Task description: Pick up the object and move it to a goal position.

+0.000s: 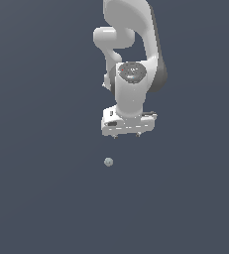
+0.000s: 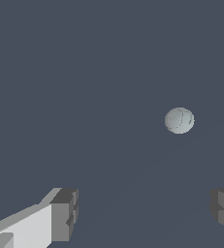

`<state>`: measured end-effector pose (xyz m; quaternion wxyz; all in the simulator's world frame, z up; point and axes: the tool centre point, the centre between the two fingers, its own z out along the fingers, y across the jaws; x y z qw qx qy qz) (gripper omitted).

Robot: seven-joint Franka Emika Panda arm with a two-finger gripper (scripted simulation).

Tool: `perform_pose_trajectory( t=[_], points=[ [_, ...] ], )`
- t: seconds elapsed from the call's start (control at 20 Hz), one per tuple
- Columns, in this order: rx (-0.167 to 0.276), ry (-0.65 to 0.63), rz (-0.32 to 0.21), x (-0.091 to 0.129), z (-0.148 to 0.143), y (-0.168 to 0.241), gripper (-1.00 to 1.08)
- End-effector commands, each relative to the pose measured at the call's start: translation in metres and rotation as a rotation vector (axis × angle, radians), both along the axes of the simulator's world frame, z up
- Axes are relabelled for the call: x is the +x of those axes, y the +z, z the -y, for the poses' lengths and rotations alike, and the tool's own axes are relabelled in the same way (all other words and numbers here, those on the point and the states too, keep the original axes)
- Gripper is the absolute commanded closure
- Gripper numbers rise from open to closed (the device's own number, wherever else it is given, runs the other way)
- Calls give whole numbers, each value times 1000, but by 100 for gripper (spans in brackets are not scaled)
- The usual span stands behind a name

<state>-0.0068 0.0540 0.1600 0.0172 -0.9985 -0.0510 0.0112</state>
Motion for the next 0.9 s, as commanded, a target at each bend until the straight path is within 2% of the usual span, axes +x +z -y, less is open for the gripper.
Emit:
perform_pose_trajectory(
  t=[0.0, 0.3, 0.85],
  points=[
    [-1, -2, 1, 3, 3, -3, -92],
    [-6, -11, 6, 17, 19, -21, -92],
    [-27, -33, 20, 51, 67, -75, -92]
  ],
)
